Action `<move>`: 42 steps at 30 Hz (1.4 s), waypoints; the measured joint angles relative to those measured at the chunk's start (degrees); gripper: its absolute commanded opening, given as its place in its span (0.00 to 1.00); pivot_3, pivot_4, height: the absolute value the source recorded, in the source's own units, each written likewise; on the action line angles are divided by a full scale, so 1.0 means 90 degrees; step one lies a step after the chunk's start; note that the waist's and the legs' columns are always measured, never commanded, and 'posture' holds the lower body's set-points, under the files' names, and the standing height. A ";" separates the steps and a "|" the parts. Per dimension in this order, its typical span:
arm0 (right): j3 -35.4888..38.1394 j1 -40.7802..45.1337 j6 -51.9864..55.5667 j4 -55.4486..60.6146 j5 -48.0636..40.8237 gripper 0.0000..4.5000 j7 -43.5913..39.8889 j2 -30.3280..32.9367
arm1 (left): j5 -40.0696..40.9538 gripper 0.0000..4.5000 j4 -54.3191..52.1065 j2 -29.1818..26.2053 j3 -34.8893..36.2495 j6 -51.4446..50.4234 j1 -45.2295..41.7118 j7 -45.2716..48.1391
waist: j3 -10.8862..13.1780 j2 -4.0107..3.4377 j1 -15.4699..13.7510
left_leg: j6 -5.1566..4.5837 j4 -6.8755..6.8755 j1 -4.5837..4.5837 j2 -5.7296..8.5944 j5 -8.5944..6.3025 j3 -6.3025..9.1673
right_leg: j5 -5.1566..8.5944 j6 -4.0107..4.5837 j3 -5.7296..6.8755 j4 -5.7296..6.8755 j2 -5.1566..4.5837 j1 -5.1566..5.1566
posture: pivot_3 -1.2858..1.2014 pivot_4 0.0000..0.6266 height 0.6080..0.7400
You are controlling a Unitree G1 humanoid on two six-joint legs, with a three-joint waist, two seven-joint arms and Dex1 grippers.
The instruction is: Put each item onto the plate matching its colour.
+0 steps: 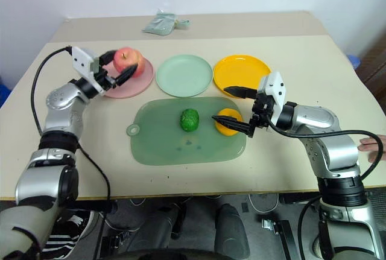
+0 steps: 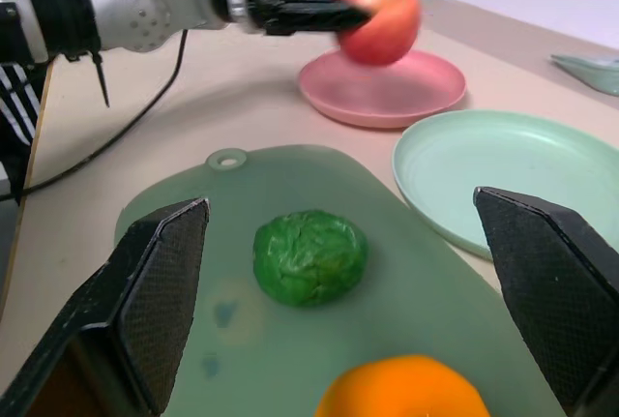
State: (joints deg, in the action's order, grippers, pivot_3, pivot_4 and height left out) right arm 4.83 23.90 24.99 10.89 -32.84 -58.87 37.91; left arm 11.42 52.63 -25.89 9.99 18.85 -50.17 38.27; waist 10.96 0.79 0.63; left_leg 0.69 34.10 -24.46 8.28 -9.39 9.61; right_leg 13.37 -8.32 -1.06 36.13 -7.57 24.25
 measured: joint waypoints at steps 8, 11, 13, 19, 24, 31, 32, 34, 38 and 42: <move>-0.0001 0.0386 -0.0493 -0.0362 0.0414 1.00 0.0679 -0.0490 | -0.0420 0.75 0.0957 0.0313 0.0025 -0.0067 -0.0188 -0.1826 | 0.0000 0.0000 0.0020 | 0.0000 0.0000 0.0000 0.0002 0.0001 -0.0001 | -0.0004 -0.0005 0.0000 0.0004 0.0003 0.0001 | 0.52 0.24 1.00; -0.0001 0.0383 -0.0523 -0.0365 0.0504 1.00 0.0788 -0.0502 | -0.0566 0.75 0.1090 0.0311 0.0021 -0.0031 -0.0187 -0.1987 | 0.0000 0.0000 0.0010 | 0.0000 0.0002 0.0000 0.0004 0.0001 -0.0001 | -0.0010 -0.0008 0.0000 0.0004 0.0002 0.0001 | 0.52 0.24 1.00; -0.0001 0.0370 -0.0522 -0.0359 0.0502 1.00 0.0811 -0.0509 | -0.0656 0.75 0.1134 0.0289 0.0000 0.0018 -0.0187 -0.2066 | 0.0000 0.0000 0.0011 | 0.0000 0.0003 0.0000 0.0004 0.0001 -0.0001 | -0.0011 -0.0009 0.0000 0.0004 0.0002 0.0000 | 0.52 0.24 1.00; -0.0001 0.0363 -0.0520 -0.0359 0.0503 1.00 0.0845 -0.0508 | -0.0773 0.99 0.1145 0.0230 -0.0016 -0.0023 -0.0184 -0.1972 | 0.0000 0.0000 0.0020 | 0.0000 0.0003 0.0000 0.0004 0.0001 -0.0001 | -0.0011 -0.0008 0.0000 0.0005 0.0003 0.0000 | 0.52 0.24 1.00; -0.0001 0.0363 -0.0507 -0.0358 0.0498 1.00 0.0819 -0.0508 | -0.0678 0.99 0.0927 0.0151 -0.0009 0.0206 -0.0142 -0.1345 | 0.0000 0.0000 0.0026 | 0.0000 0.0003 0.0000 0.0004 0.0001 -0.0001 | -0.0012 -0.0008 0.0000 0.0005 0.0003 0.0000 | 0.52 0.24 1.00; 0.0000 0.0375 -0.0467 -0.0367 0.0489 1.00 0.0754 -0.0505 | 0.0740 0.99 -0.0836 0.0062 0.0017 -0.0018 0.0173 0.1938 | -0.0001 -0.0002 0.0050 | -0.0001 0.0003 0.0001 0.0003 0.0000 -0.0002 | -0.0013 -0.0006 -0.0001 0.0005 0.0002 -0.0001 | 0.52 0.24 1.00; -0.0002 0.0375 -0.0467 -0.0371 0.0489 1.00 0.0723 -0.0501 | 0.0900 0.99 -0.1112 0.0067 -0.0055 -0.0220 0.0309 0.2404 | -0.0002 -0.0003 0.0055 | -0.0001 0.0003 0.0001 0.0003 0.0001 -0.0001 | -0.0012 -0.0006 -0.0001 0.0006 0.0003 -0.0001 | 0.52 0.24 1.00; -0.0007 0.0331 -0.0444 -0.0354 0.0481 1.00 0.0537 -0.0341 | 0.1053 0.99 -0.1567 0.0071 -0.0352 -0.0532 0.0614 0.3226 | -0.0002 -0.0003 0.0055 | -0.0001 0.0004 0.0001 0.0003 0.0001 -0.0002 | -0.0012 -0.0006 -0.0002 0.0007 0.0003 -0.0002 | 0.52 0.24 1.00; -0.0004 -0.0039 -0.0303 -0.0152 0.0304 1.00 0.0047 0.0091 | 0.1376 0.99 -0.2147 0.0160 -0.0773 -0.1455 0.0999 0.4186 | -0.0001 -0.0002 0.0027 | -0.0002 0.0007 0.0000 0.0003 0.0001 0.0000 | -0.0012 -0.0006 -0.0002 0.0006 0.0003 -0.0003 | 0.52 0.24 1.00; 0.0026 -0.0071 -0.0297 -0.0156 0.0300 1.00 -0.0013 0.0180 | 0.1378 0.99 -0.2350 0.0230 -0.1200 -0.2096 0.1002 0.4616 | -0.0002 -0.0003 0.0044 | -0.0002 0.0009 0.0005 0.0000 0.0001 -0.0001 | -0.0012 -0.0005 -0.0003 0.0006 0.0004 -0.0008 | 0.52 0.24 1.00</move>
State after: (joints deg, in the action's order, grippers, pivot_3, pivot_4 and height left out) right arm 5.06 23.26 22.32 9.48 -30.13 -58.99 39.53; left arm 23.82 31.49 -23.82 -0.82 -0.02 -41.16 79.81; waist 10.94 0.76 1.03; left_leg 0.68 34.18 -24.42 8.28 -9.38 9.60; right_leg 13.26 -8.37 -1.08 36.18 -7.54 24.18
